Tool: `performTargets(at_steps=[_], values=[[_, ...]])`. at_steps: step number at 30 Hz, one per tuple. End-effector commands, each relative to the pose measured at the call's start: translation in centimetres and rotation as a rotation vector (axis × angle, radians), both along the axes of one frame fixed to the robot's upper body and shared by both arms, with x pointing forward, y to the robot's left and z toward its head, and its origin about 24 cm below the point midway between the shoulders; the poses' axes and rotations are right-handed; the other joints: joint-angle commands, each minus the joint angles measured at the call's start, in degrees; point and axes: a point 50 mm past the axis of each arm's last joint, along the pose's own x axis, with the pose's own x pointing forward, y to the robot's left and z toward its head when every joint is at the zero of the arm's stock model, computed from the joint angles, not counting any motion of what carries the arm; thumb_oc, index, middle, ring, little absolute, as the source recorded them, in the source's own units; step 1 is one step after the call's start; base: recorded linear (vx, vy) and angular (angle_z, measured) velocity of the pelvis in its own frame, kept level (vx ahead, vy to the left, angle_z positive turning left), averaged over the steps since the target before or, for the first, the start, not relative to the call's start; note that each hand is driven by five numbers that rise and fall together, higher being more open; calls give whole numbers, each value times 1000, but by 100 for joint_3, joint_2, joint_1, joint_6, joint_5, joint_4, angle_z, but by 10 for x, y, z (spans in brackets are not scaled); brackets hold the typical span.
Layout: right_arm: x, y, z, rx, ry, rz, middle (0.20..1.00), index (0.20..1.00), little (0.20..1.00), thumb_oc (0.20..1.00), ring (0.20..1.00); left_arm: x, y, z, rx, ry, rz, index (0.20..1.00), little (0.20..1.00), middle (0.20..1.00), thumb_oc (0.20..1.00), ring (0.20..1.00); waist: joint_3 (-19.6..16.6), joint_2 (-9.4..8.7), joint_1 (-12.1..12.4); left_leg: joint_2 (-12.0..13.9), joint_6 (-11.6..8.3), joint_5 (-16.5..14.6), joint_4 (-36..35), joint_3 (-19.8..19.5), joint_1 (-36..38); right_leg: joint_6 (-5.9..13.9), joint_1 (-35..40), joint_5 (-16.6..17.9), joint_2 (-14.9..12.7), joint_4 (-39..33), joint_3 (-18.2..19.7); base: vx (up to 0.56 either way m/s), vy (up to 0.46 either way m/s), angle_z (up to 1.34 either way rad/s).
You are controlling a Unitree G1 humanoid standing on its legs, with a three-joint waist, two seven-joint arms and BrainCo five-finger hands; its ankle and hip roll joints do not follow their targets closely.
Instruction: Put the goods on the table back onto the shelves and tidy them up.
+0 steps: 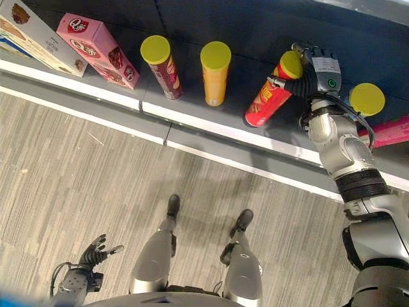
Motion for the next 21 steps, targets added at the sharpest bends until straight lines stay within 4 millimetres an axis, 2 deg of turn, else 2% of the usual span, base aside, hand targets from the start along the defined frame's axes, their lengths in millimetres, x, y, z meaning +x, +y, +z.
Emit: performTargets(at_steps=[1,6,13,15,21], values=[[-12,10,26,-123,-198,7,200,200,200,200,200,4,-6,3,-7,-35,-24,1000,1000,1000,1000,1000,-300,-112,-60,11,-114,-50,-67,210,-23,350,35,-298,-356,60,405,0,0,0],[-13,6,24,-160,-254,-50,200,200,200,200,200,17,-13,14,-25,-110,-67,1000,1000,1000,1000,1000,-248,-16,-40,-38,-99,-40,-67,168,-143,380,-59,-265,-394,60,383,-30,5,6],[-12,-2,32,-150,-295,-99,200,200,200,200,200,20,-17,18,-41,-138,-88,1000,1000,1000,1000,1000,-224,22,-16,-54,-90,-21,-67,134,-228,395,-109,-239,-423,60,356,-13,0,4],[-14,-4,40,-148,-329,-112,200,200,200,200,200,20,-17,18,-41,-139,-93,1000,1000,1000,1000,1000,-221,34,-3,-50,-103,-67,-67,139,-226,406,-112,-267,-425,62,368,0,0,0],[-14,0,42,-144,-344,-98,200,200,200,200,200,21,-17,16,-35,-135,-72,1000,1000,1000,1000,1000,-204,-4,-5,-78,-71,-30,-67,105,-278,405,-170,-230,-435,60,420,-4,4,-1]])
